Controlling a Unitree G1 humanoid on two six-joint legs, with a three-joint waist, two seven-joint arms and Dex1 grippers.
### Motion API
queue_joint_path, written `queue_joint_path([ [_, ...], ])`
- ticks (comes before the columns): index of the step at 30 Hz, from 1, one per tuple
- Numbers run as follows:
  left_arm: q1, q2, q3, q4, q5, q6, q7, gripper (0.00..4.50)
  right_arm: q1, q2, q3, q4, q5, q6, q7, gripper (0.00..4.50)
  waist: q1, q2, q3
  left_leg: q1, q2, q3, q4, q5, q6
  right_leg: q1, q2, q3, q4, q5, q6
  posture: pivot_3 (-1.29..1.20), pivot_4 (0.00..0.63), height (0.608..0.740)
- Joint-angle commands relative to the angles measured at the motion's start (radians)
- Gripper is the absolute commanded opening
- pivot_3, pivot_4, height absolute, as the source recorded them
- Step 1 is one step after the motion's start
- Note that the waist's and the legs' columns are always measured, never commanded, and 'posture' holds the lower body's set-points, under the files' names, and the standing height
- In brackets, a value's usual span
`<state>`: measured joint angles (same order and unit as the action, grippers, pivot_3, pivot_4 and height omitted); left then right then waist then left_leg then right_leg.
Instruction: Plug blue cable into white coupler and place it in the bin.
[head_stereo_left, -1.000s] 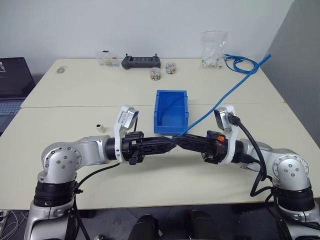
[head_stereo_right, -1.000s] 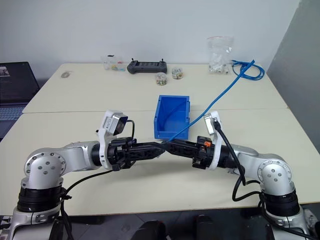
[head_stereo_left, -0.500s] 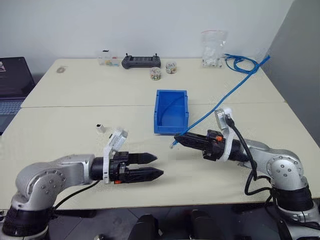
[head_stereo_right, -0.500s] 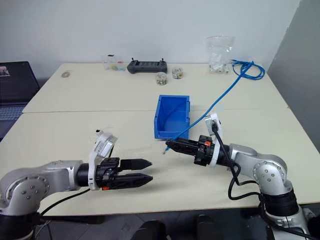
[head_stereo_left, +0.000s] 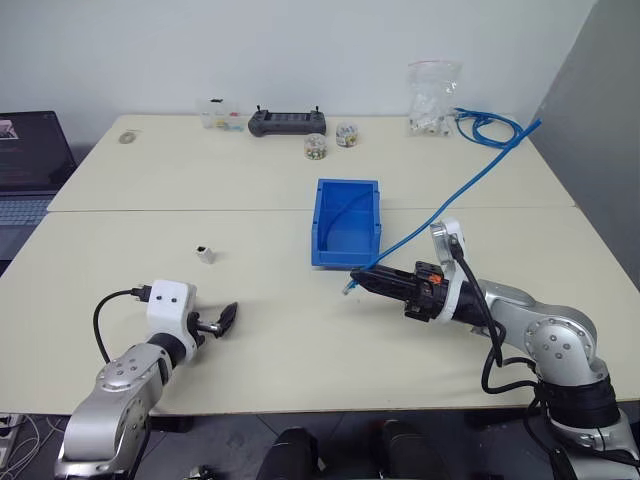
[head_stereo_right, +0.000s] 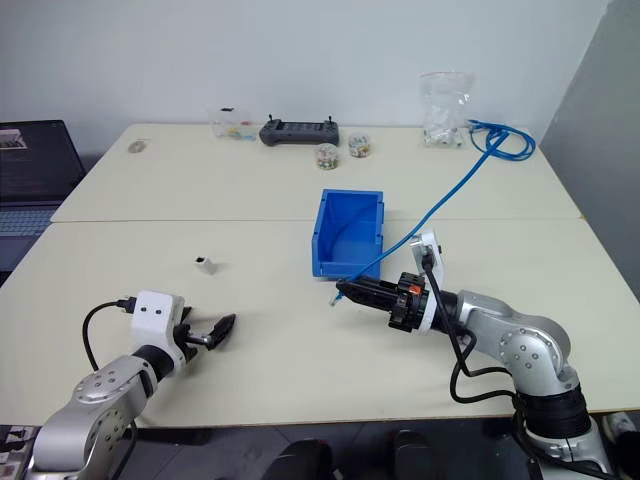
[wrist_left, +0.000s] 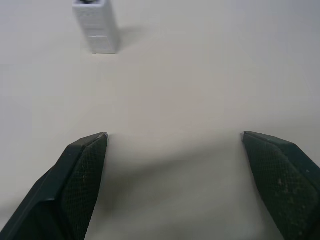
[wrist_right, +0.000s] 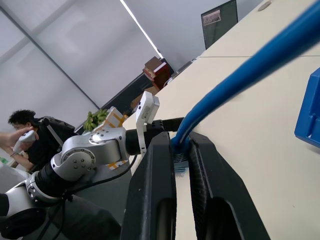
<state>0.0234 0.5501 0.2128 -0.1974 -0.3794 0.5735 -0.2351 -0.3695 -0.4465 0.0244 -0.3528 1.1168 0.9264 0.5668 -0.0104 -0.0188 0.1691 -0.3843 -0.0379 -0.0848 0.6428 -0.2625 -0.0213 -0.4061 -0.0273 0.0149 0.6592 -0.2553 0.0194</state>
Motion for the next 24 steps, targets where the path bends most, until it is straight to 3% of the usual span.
queue_joint_path([
  [1, -0.081, 0.021, 0.036, 0.105, 0.033, 0.001, -0.005, 4.5, -0.027, 0.015, -0.009, -0.014, -0.009, -0.012, 0.013, 0.09, 0.0, 0.0, 0.0, 0.0, 0.0, 0.0, 0.0, 0.0, 0.0, 0.0, 0.0, 0.0, 0.0, 0.0, 0.0, 0.0, 0.15, 0.74],
  [21, -0.486, 0.061, -0.092, 0.569, 0.158, -0.048, -0.201, 4.5, -0.015, 0.046, -0.01, -0.056, -0.022, 0.0, -0.014, 0.09, 0.002, 0.0, 0.0, 0.0, -0.001, 0.0, 0.0, 0.0, 0.0, 0.0, -0.001, 0.0, 0.002, 0.001, -0.001, 0.0, 0.15, 0.74],
  [24, -0.501, 0.056, -0.098, 0.59, 0.172, -0.054, -0.208, 4.04, -0.011, 0.046, -0.011, -0.062, -0.023, 0.001, -0.014, 0.09, 0.002, 0.0, 0.0, 0.0, -0.001, 0.0, 0.0, 0.0, 0.0, 0.0, -0.001, 0.0, 0.002, 0.001, -0.002, 0.0, 0.15, 0.74],
])
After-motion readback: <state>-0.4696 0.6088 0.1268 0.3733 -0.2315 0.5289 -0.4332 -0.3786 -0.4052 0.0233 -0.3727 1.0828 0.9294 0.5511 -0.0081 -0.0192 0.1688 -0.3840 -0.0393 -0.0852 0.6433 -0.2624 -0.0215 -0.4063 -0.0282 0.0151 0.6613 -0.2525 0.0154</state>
